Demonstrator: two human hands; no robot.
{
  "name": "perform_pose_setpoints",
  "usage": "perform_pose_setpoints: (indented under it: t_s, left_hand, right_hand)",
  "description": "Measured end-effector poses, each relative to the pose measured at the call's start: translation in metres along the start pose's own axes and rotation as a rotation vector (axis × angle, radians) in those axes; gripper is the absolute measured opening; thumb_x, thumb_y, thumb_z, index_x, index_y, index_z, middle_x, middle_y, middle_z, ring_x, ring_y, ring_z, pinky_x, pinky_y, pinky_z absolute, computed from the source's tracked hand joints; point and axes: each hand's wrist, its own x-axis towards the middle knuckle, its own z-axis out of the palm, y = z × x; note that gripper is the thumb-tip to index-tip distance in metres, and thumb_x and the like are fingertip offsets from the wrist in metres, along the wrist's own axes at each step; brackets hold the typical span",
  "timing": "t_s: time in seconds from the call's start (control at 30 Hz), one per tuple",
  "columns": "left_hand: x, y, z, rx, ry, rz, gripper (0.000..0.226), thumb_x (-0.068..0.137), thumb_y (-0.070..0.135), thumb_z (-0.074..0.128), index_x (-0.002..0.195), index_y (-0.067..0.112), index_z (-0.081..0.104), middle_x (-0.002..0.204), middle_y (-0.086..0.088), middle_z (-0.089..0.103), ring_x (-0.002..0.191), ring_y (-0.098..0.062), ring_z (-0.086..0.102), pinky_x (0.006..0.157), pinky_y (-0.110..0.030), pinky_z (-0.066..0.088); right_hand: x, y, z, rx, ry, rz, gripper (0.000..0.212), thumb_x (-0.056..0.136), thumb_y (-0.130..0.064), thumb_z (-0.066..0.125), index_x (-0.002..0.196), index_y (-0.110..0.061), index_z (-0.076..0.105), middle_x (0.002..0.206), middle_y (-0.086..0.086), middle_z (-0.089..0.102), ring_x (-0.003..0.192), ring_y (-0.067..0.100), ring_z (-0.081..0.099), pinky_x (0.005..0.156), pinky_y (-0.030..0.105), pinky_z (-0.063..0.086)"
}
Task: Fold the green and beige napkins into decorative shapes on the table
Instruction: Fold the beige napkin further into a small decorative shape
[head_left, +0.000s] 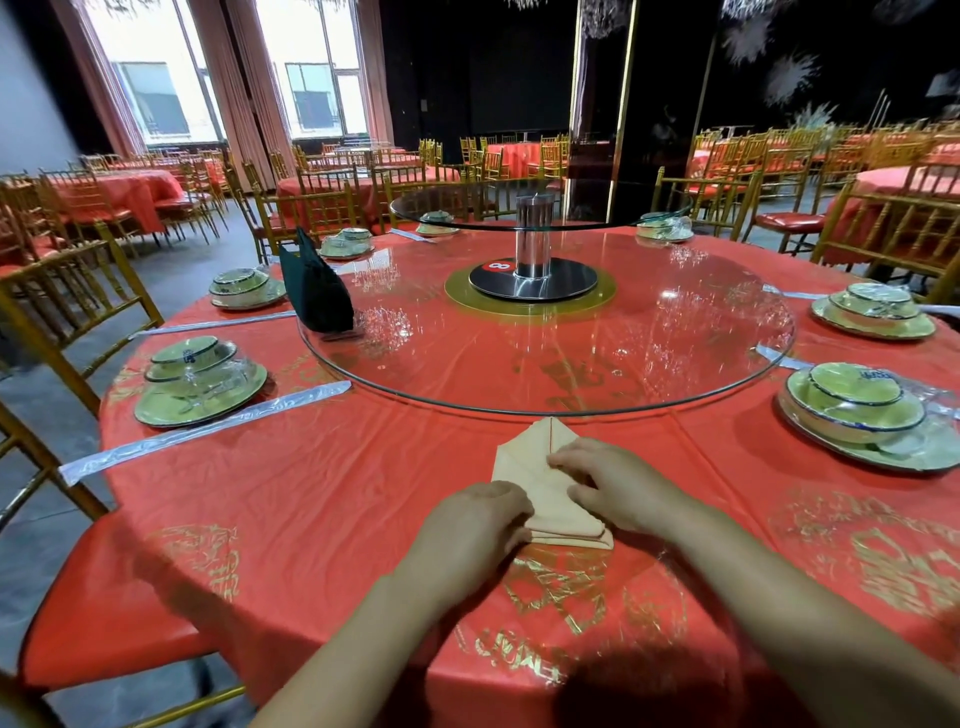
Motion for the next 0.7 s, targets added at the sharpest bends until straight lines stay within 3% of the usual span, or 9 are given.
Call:
perform_pose_setpoints:
  t_s: [0.07,0.17,0.27,0.33,0.43,0.5,0.57,0.63,0.7]
  left_hand:
    - [0.009,-0.005,-0.003,0.016,-0.058,0.074,0.027,0.085,0.031,0.057,0.097,0.008,0.064,0.103,-0.007,0.065,0.098,-0.028,0.058,0.081,-0.030,0.039]
    - [0.024,-0.005,-0.010,-0.050,-0.167,0.130,0.034,0.085,0.034,0.051,0.091,0.004,0.065,0.108,-0.014,0.063,0.101,-0.029,0.055,0.083,-0.023,0.033]
    - [0.035,-0.004,-0.014,-0.119,-0.269,0.089,0.021,0.088,0.018,0.056,0.105,0.006,0.060,0.116,-0.008,0.060,0.111,-0.024,0.049,0.082,-0.020,0.031]
    - [0.040,-0.005,-0.013,-0.127,-0.281,0.074,0.034,0.087,0.012,0.059,0.120,0.011,0.053,0.117,-0.003,0.055,0.109,-0.018,0.048,0.079,-0.015,0.030]
    - [0.044,-0.005,-0.010,-0.087,-0.305,0.062,0.040,0.086,0.012,0.059,0.126,0.013,0.052,0.118,-0.005,0.048,0.103,-0.021,0.052,0.083,-0.025,0.037]
    - [0.042,-0.008,-0.007,-0.146,-0.256,0.026,0.033,0.084,0.013,0.060,0.117,0.009,0.058,0.113,-0.007,0.048,0.098,-0.023,0.054,0.085,-0.032,0.041]
    - [0.035,-0.015,-0.001,-0.322,-0.133,-0.009,0.021,0.077,0.018,0.058,0.096,0.008,0.061,0.103,-0.007,0.052,0.092,-0.020,0.054,0.084,-0.035,0.043]
    - [0.028,-0.022,0.004,-0.522,-0.033,-0.071,0.010,0.068,0.020,0.056,0.078,0.020,0.058,0.092,-0.011,0.057,0.084,-0.022,0.055,0.077,-0.038,0.045]
    - [0.024,-0.027,0.007,-0.733,-0.003,-0.173,0.019,0.062,0.010,0.059,0.072,0.026,0.056,0.087,-0.013,0.058,0.077,-0.030,0.057,0.069,-0.042,0.045]
  right_hand:
    - [0.004,0.001,-0.002,-0.031,-0.037,-0.030,0.044,0.090,-0.010,0.051,0.133,-0.014,0.047,0.132,0.001,0.045,0.122,0.015,0.044,0.097,0.020,0.031]
    - [0.004,0.003,-0.003,-0.019,-0.019,-0.074,0.040,0.088,-0.010,0.055,0.128,-0.013,0.052,0.120,0.000,0.046,0.099,0.008,0.044,0.080,0.013,0.028]
    - [0.003,0.006,-0.002,-0.002,0.033,-0.101,0.032,0.085,-0.010,0.058,0.117,-0.015,0.058,0.100,-0.012,0.039,0.087,0.004,0.040,0.074,0.016,0.031]
    - [0.000,0.007,0.000,0.012,0.061,-0.127,0.026,0.084,-0.010,0.060,0.108,-0.016,0.059,0.090,-0.023,0.034,0.079,0.001,0.041,0.074,0.020,0.035]
    - [-0.003,0.009,0.002,0.027,0.096,-0.144,0.023,0.083,-0.011,0.062,0.105,-0.016,0.058,0.090,-0.022,0.036,0.076,0.002,0.045,0.073,0.022,0.038]
    - [-0.003,0.011,0.003,0.032,0.116,-0.149,0.024,0.083,-0.011,0.063,0.106,-0.015,0.057,0.096,-0.018,0.037,0.077,0.007,0.048,0.071,0.021,0.037]
    - [-0.004,0.012,0.003,0.032,0.123,-0.164,0.023,0.083,-0.011,0.062,0.104,-0.014,0.055,0.099,-0.016,0.038,0.078,0.009,0.049,0.072,0.025,0.040]
    - [-0.006,0.012,0.004,0.012,0.122,-0.180,0.021,0.083,-0.013,0.062,0.102,-0.013,0.053,0.102,-0.015,0.037,0.079,0.010,0.050,0.074,0.029,0.042]
    - [-0.006,0.013,0.004,-0.005,0.118,-0.182,0.020,0.084,-0.014,0.061,0.101,-0.013,0.052,0.102,-0.015,0.036,0.079,0.012,0.051,0.075,0.032,0.044]
